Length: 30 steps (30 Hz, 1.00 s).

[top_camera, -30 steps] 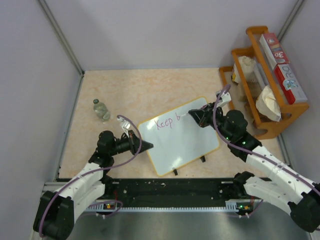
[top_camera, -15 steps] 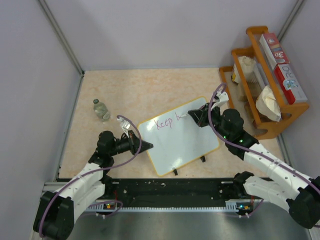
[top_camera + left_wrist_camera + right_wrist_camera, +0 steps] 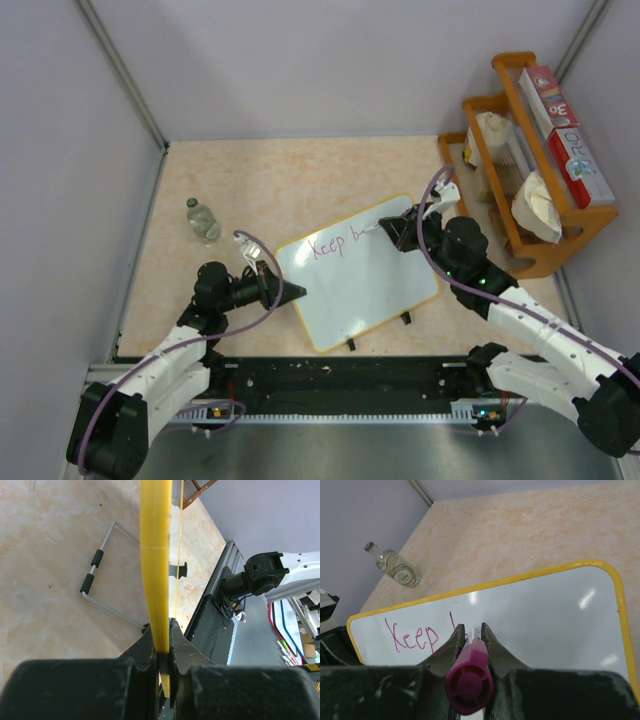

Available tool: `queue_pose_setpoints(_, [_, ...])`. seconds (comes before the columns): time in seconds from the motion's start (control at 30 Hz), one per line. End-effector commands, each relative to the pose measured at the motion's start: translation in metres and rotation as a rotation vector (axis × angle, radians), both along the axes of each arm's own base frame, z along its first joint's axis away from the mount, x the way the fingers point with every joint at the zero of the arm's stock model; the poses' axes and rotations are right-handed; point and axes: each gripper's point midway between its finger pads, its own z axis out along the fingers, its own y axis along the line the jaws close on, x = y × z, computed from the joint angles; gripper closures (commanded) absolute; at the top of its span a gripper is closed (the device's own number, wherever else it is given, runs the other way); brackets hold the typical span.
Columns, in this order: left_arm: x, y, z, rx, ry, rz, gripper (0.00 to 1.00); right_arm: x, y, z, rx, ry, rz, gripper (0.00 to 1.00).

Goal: Write a sentence on the whiteboard

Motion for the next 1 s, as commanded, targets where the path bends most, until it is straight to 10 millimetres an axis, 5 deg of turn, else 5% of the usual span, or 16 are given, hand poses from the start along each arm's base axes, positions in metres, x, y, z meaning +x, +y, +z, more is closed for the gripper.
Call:
queue_pose_setpoints(0.0, [-0.014,0.005,-0.034,0.094,-0.009,-0.050,1.00,0.010,-0.009,0.030,0.017,-0.066,-0.061,1.00])
queue_pose_setpoints(0.43, [-0.015,0.004,-0.034,0.092,-0.010,-0.054,1.00,0.009,0.004,0.036,0.031,-0.068,-0.004,1.00])
queue_pose_setpoints(0.97, [-0.014,0.005,-0.033,0.091,-0.012,-0.053,1.00,-0.002,0.003,0.004,0.001,0.000,0.031,1.00])
